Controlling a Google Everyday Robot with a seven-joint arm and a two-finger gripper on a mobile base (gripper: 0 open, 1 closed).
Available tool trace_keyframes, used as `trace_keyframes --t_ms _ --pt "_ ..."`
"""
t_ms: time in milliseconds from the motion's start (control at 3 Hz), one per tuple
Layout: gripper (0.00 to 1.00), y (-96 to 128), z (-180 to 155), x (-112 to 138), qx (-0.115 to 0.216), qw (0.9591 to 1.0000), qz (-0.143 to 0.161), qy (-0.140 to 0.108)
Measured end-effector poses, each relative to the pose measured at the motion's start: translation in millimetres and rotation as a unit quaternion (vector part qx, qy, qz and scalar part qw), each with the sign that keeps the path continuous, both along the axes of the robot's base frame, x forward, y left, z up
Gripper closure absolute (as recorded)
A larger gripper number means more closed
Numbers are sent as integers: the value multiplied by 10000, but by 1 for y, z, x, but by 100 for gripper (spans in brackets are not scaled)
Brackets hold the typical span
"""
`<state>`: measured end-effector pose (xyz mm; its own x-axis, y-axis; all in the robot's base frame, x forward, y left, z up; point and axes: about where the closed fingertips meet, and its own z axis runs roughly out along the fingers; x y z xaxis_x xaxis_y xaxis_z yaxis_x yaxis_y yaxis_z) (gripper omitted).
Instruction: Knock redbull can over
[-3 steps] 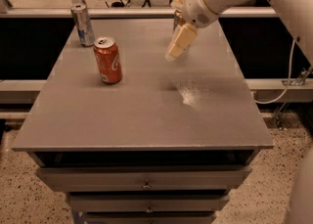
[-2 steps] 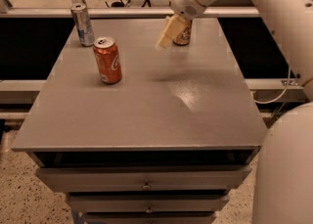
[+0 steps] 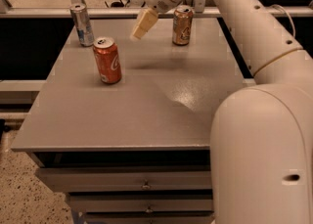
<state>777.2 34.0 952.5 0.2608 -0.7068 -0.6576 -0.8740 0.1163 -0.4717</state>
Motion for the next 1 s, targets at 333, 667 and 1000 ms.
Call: trace_keyframes --t_ms 333,667,1000 --pt "0 67 -10 21 556 9983 100 111" --pt "0 123 -16 32 1047 9937 226 318" --pt "0 158 -28 37 1514 9853 220 758"
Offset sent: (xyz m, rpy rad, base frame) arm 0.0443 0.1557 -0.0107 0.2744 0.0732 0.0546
